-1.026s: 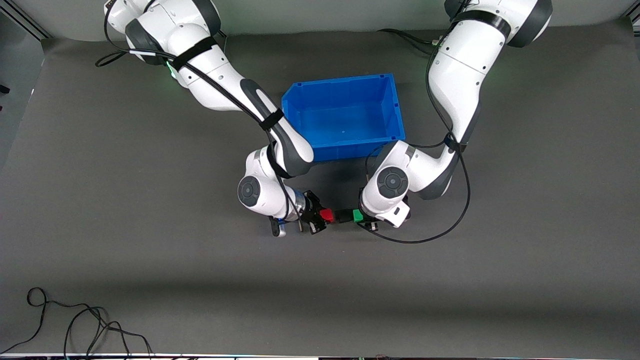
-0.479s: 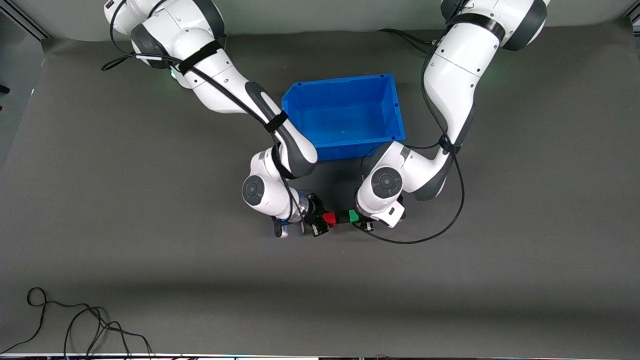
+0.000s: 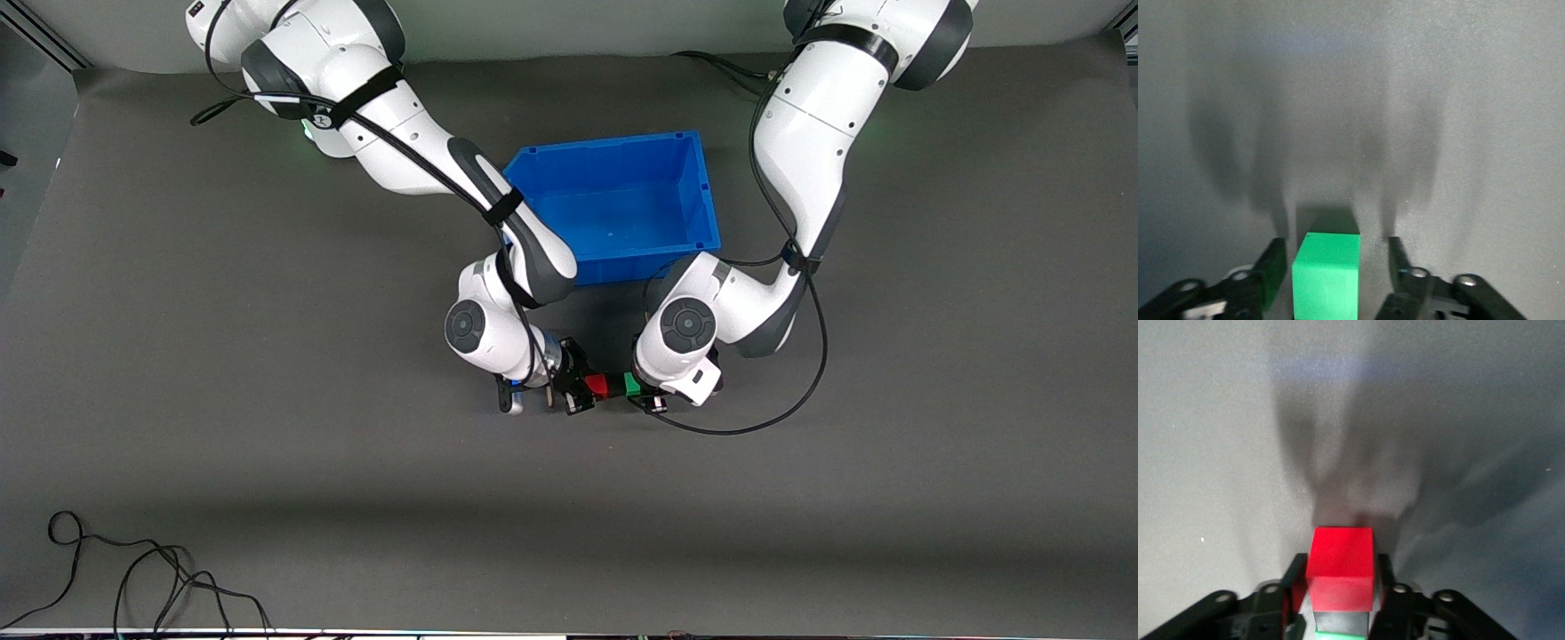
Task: Attach green and red cubes to black cube
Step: 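Press the red and green cubes against the black cube's sides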
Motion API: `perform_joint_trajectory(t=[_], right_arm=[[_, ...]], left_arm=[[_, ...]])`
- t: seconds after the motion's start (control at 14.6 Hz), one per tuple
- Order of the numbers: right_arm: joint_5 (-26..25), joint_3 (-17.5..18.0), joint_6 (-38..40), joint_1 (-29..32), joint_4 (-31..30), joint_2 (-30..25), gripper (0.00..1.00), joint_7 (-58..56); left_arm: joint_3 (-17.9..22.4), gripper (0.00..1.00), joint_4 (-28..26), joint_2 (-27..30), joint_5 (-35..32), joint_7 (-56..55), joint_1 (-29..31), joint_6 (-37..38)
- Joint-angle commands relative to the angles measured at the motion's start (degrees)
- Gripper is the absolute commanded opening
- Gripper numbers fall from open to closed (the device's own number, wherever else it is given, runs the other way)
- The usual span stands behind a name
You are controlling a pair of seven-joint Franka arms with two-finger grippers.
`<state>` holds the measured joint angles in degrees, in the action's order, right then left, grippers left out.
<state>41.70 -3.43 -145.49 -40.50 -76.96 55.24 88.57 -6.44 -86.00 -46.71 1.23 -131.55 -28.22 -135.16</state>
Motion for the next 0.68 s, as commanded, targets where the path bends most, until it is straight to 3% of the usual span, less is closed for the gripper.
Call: perform_joint_trajectory(t=[0.0,0.27,0.62], right_arm=[[0.4,-0.6,-0.6,-0.6,1.7,0.7,1.00,1.1],[-0.6,-2.4,2.6,1.0,0.2,-3.2,1.00,0.5],[-10.7,-12.2,24.8,1.0,0.1,-13.0,1.00,-2.9]], left_arm=[[0.9,1.00,2.9,0.9,-1.1,-0.5,-0.2,3.6],[0.9,1.00,5.1,6.3,-3.9,8.9,1.5,11.1],[0.8,1.00,3.7,15.1,-3.8,26.3,7.9,23.3]])
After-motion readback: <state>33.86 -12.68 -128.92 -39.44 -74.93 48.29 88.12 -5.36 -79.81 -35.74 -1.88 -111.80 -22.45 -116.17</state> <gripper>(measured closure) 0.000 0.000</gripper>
